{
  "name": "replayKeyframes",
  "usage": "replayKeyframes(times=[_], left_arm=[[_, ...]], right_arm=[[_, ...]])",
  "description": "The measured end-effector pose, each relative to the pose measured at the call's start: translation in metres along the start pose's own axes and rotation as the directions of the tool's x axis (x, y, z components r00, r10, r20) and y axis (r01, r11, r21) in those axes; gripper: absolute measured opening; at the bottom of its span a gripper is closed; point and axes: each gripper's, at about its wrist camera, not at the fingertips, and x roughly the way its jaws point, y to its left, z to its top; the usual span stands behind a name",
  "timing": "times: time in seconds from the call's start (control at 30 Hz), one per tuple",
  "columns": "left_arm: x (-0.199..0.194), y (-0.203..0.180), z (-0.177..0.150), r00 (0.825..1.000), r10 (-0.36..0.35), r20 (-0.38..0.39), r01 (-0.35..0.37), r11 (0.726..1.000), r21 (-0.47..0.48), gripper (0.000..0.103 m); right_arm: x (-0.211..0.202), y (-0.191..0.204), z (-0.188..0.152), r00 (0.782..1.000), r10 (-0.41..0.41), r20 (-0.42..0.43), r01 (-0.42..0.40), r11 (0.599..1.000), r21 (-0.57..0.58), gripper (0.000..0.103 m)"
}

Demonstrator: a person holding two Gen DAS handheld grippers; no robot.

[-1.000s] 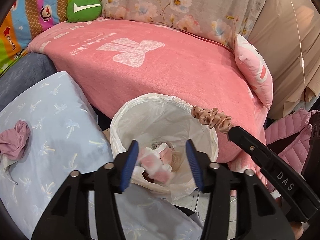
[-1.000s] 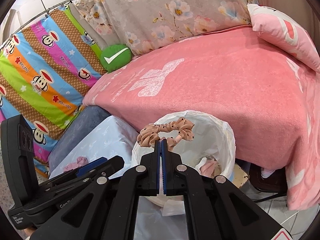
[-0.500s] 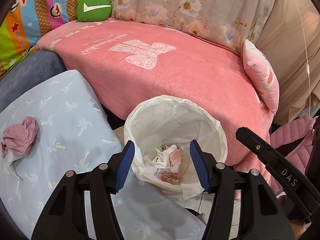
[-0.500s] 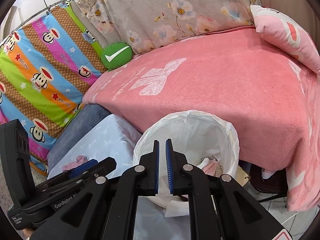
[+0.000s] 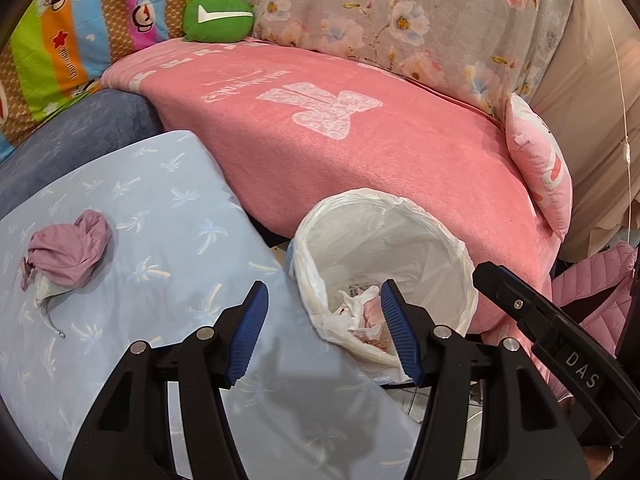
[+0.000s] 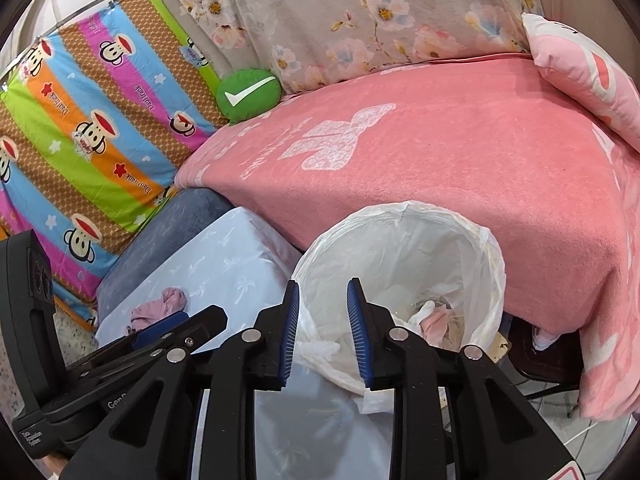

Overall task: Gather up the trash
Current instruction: 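Move both open tools back over the mauve drawstring bag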

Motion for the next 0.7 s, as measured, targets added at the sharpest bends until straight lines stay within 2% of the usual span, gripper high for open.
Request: replayKeyframes(times=[0.27,0.37,0.53,0.7], left_arm=[[-0.015,0.033,-0.011,0.998,0.062,0.019,-0.061,0.997,-0.055,0.063],[-0.022,0.05,-0.016,0.994,0.101,0.035,-0.098,0.992,-0.08,0.07],[-0.032,0.085,-0.023,0.984,0.172,0.046,-0.165,0.978,-0.128,0.074],[-0.04,0.121,-0.033,0.968,0.247,0.047,-0.235,0.957,-0.171,0.077]], right_arm=[[0.007,0.035,-0.016,0.999,0.02,-0.035,-0.021,0.999,-0.046,0.038],[0.012,0.052,-0.023,0.998,0.031,-0.049,-0.034,0.997,-0.075,0.042],[0.023,0.086,-0.031,0.996,0.05,-0.073,-0.059,0.991,-0.123,0.049],[0.042,0.127,-0.038,0.992,0.074,-0.106,-0.092,0.981,-0.174,0.05]])
